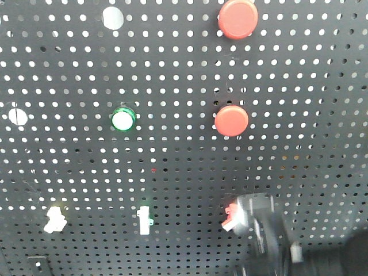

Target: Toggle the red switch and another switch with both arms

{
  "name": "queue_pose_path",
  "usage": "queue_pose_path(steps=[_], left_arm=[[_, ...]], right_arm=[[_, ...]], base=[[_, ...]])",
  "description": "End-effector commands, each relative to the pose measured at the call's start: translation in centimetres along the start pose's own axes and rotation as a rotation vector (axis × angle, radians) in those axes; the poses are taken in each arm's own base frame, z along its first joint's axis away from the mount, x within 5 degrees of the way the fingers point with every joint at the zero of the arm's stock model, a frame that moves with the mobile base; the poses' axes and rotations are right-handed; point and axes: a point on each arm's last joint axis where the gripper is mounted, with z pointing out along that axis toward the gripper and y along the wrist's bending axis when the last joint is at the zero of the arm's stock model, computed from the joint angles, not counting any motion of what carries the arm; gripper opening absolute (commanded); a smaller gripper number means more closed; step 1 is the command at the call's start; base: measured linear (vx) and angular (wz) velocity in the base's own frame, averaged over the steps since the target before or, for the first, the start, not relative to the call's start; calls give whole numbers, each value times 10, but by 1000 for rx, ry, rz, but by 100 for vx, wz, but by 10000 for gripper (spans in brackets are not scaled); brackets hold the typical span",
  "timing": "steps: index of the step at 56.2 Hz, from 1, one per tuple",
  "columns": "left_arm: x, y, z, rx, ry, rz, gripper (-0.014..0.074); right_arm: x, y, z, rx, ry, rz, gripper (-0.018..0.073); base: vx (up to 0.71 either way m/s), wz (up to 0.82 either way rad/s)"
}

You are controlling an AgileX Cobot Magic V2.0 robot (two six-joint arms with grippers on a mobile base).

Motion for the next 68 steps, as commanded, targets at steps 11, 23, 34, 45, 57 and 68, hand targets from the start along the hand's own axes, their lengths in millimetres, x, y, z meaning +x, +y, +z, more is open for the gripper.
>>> queue_pose_path(steps=[11, 23, 34, 45, 57, 68], left_arm=[[-13, 4, -2, -42, -66, -19, 3], [-13, 4, -2, -42, -66, -18, 3], [-13, 4, -2, -46, -69, -17, 3], [-12, 4, -2, -39, -64, -16, 3], [-11, 2, -2, -24, -52, -16, 3], [-11, 2, -2, -22, -50, -16, 3]], right_arm=[[25, -3, -30, 91, -142, -4, -6], [42, -4, -82, 236, -454, -72, -6], [65, -10, -120, 400, -704, -172, -6], [79, -14, -139, 504, -841, -212, -6], [86, -14, -141, 499, -854, -210, -6], [86, -14, -141, 498, -854, -210, -6]], base=[[0, 0], [0, 0], [0, 0], [0, 0], [0, 0], [0, 0]])
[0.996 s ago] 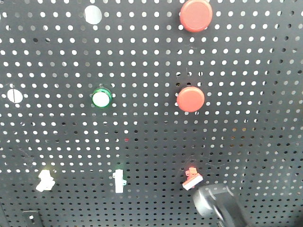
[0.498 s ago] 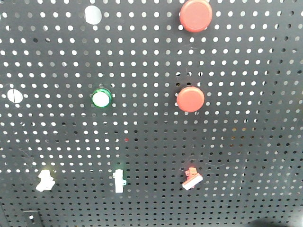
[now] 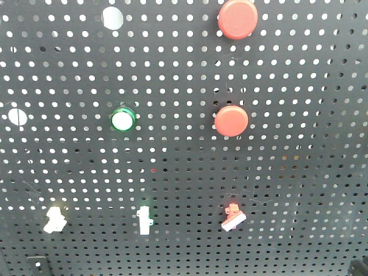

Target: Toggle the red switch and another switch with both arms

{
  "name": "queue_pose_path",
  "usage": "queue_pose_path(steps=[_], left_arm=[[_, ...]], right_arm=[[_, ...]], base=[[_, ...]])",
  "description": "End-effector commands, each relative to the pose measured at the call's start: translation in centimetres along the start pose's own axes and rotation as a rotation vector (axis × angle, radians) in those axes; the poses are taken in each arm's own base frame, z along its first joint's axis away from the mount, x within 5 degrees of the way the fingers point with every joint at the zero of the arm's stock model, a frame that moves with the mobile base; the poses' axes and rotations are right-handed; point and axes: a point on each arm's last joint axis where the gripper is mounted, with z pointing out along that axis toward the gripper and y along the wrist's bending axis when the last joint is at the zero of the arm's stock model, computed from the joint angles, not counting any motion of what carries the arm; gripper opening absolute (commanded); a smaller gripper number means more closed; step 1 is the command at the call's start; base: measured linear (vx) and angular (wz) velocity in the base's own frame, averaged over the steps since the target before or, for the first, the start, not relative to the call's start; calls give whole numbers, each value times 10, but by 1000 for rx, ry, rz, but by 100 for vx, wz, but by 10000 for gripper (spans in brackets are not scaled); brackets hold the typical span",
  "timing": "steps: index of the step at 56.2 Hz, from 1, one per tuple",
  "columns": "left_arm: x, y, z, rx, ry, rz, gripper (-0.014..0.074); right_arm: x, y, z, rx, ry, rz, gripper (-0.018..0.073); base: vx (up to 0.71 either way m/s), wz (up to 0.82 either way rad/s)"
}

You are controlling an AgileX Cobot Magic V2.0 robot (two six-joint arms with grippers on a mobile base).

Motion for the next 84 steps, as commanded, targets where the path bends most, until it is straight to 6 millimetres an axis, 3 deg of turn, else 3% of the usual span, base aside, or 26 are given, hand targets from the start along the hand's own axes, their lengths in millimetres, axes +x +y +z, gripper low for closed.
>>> queue_pose_path(steps=[1, 17, 25, 29, 35, 43, 48, 55, 61, 76, 84], left_arm=[[-12, 3, -2, -32, -58, -16, 3], [-11, 4, -2, -38, -58, -12, 3], [-3, 11, -4, -132, -119, 91, 3], [2, 11, -8, -138, -158, 218, 3], [16, 4, -20, -123, -243, 591, 3], [39, -1, -34, -125, -328, 801, 3], [48, 1, -44, -172, -408, 749, 3], [51, 9, -62, -244, -537, 437, 3], [52, 13, -71, -271, -584, 287, 3], [80, 15, -70, -259, -359, -20, 3], [85, 15, -73, -267, -345, -25, 3]], right_arm=[[-14, -4, 0, 46, -70, -18, -6], [-14, -4, 0, 45, -70, -18, -6], [-14, -4, 0, 47, -70, -18, -6], [-14, -4, 0, 46, -70, -18, -6], [-14, -4, 0, 47, -70, -18, -6], [-14, -4, 0, 47, -70, -18, -6], [-14, -4, 0, 47, -70, -18, -6], [-14, -4, 0, 47, -70, -18, -6], [-14, -4, 0, 47, -70, -18, -6], [-14, -4, 0, 47, -70, -18, -6], [-14, -4, 0, 46, -69, -18, -6]], base=[[0, 0], [0, 0], [0, 0], [0, 0], [0, 0], [0, 0], [0, 0], [0, 0], [0, 0], [0, 0], [0, 0]])
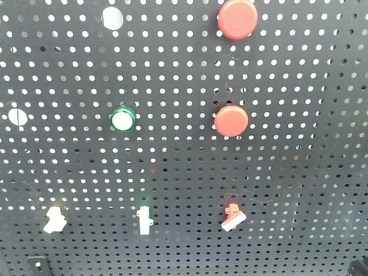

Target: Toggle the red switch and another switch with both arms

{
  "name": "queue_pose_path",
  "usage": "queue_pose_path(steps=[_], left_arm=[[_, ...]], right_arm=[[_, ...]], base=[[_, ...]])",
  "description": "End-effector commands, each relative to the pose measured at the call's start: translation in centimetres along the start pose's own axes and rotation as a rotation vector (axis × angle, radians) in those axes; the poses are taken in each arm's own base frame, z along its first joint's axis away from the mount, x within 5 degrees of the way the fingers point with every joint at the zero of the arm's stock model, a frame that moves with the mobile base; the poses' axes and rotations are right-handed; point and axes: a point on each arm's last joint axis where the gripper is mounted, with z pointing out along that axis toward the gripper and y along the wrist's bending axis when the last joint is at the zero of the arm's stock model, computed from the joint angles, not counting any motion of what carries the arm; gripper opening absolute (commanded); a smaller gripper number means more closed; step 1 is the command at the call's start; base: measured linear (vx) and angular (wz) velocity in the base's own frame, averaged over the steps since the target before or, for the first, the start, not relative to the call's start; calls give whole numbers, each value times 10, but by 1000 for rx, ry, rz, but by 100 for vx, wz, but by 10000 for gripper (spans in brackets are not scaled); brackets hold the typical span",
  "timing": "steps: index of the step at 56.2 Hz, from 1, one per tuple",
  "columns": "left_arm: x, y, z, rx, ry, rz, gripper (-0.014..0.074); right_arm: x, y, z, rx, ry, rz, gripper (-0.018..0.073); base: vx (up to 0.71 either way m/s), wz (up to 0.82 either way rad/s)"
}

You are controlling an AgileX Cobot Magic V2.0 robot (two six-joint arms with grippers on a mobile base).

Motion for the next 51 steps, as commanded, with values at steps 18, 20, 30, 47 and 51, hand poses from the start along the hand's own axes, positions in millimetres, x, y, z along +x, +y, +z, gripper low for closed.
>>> queue_pose_path(steps=[18, 20, 30, 47, 51], left_arm=[[3, 0, -1, -2, -32, -15, 3], [3, 0, -1, -2, -32, -15, 3], [3, 0, -1, -2, -31, -15, 3], [3, 0, -1, -2, -31, -15, 3], [3, 0, -1, -2, -31, -15, 3]], right_arm=[[-14, -4, 0, 49, -71, -16, -6], [-14, -4, 0, 49, -71, -16, -6], [-14, -4, 0, 49, -71, -16, -6], [-14, -4, 0, 49, -71, -16, -6], [-14, -4, 0, 49, -71, -18, -6]], base=[[0, 0], [0, 0], [0, 0], [0, 0], [0, 0]])
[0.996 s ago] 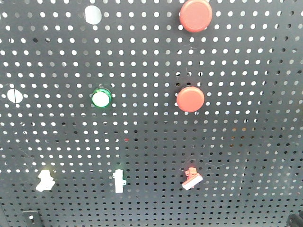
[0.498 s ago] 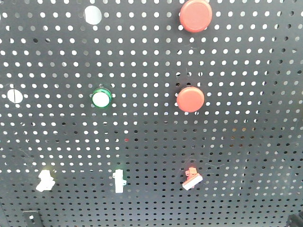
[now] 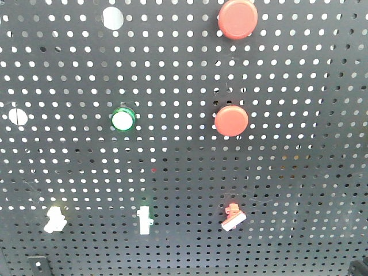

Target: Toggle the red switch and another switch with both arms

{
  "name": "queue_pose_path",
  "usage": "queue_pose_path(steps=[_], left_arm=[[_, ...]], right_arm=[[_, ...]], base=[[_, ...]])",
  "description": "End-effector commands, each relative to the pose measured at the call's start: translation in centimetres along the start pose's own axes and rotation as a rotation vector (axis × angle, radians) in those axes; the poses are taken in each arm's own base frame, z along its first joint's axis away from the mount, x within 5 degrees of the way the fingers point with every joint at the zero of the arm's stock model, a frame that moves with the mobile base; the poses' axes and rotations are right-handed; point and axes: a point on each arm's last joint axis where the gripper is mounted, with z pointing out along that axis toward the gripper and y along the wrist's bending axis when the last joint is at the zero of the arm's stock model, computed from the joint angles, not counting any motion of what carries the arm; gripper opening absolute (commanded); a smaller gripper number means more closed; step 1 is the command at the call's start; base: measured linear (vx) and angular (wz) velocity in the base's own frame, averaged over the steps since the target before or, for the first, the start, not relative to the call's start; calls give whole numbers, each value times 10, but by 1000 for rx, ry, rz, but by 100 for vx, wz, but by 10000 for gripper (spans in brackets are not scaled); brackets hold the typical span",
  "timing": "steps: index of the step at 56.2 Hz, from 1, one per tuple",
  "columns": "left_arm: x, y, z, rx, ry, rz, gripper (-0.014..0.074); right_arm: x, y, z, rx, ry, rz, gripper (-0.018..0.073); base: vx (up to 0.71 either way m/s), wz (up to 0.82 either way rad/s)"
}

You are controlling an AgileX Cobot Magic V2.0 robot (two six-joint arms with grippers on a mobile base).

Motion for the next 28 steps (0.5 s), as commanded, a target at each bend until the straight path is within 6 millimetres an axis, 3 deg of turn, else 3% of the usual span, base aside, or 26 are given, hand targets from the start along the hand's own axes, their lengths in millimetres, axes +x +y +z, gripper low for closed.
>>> queue_pose_path(steps=[1, 14, 22, 28], left_arm=[[-2, -1, 0, 5, -79, -9, 3], [-2, -1, 0, 5, -79, -9, 3], [-2, -1, 0, 5, -80, -9, 3], [-2, -1, 0, 5, -80, -9, 3]], right_arm=[[-15, -5, 0, 49, -72, -23, -6], [-6, 3, 0, -31, -79, -74, -6], [22, 10, -5, -122, -62, -95, -6], [47, -2, -15, -29, -26, 19, -6]], base=[[0, 0], [0, 0], [0, 0], [0, 0]])
